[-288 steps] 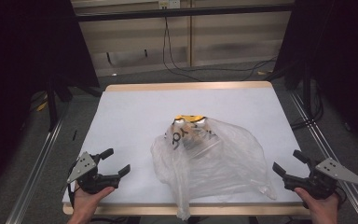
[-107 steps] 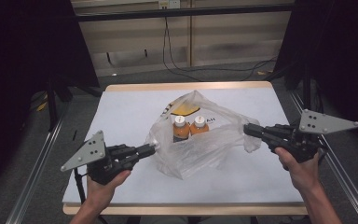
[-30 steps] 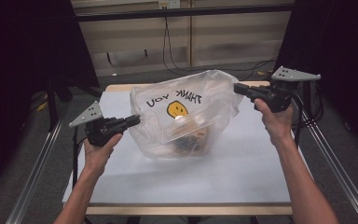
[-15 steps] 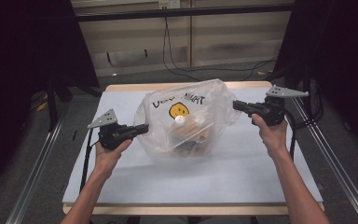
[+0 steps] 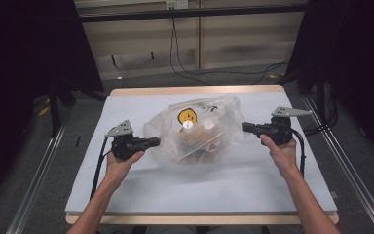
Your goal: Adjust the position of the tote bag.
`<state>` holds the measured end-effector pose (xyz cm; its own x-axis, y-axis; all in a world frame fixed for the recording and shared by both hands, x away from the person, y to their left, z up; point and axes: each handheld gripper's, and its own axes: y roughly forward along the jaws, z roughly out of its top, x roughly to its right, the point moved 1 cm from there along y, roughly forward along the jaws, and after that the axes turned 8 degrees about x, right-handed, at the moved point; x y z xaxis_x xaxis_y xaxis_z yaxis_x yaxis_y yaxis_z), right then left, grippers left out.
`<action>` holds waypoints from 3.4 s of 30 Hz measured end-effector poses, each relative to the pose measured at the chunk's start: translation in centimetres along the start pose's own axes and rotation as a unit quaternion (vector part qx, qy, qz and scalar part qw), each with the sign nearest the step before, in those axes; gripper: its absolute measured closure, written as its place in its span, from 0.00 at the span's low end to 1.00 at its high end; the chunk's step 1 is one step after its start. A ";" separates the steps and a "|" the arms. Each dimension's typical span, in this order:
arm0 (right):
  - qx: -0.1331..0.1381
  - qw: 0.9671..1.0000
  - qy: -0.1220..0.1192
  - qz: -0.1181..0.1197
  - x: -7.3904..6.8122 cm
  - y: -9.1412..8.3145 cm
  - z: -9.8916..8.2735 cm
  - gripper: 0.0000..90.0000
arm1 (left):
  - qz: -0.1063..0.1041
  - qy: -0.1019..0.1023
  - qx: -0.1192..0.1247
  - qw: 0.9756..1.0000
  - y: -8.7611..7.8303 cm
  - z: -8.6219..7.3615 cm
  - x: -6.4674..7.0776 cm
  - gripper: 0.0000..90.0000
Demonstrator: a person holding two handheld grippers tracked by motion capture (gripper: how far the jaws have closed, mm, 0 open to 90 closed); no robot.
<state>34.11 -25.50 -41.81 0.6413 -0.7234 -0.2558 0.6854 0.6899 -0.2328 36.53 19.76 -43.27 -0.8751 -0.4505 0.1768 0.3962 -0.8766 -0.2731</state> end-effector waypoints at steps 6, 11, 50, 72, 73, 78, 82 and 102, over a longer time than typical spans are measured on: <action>-0.010 1.000 0.000 -0.002 -0.1 0.5 -0.9 1.00 | -0.005 0.004 -0.020 1.000 0.7 -0.9 -0.2 1.00; -0.042 0.999 -0.005 -0.004 0.1 1.4 -2.2 1.00 | -0.006 0.003 -0.035 0.999 1.2 -1.5 -0.2 1.00; 0.015 0.999 -0.024 -0.041 -1.1 -3.5 1.2 0.64 | 0.035 0.016 0.044 0.998 -3.6 0.9 0.8 0.50; 0.000 0.996 -0.061 0.066 -6.8 -0.7 2.4 0.48 | 0.019 0.046 0.064 0.997 -0.1 5.0 1.0 0.36; -0.002 0.996 -0.066 0.061 -7.1 -0.4 2.4 0.45 | 0.017 0.040 0.062 0.997 0.3 4.9 0.8 0.36; -0.013 0.995 -0.069 0.077 -7.7 0.9 2.0 0.41 | 0.013 -0.010 0.064 0.998 1.5 4.0 -0.7 0.38; -0.037 0.993 -0.085 0.071 -8.0 1.9 1.4 0.53 | 0.007 0.009 0.045 0.999 2.2 3.4 -0.6 0.55; -0.034 0.993 -0.086 0.075 -6.3 0.0 -0.3 0.92 | -0.006 -0.004 0.025 1.000 2.6 2.0 -1.1 1.00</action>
<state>30.03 -20.92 -40.45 0.7875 -0.6027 -0.1287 0.5576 0.7857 -0.2678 39.06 17.61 -42.31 -0.8774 -0.4417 0.1875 0.4000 -0.8890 -0.2227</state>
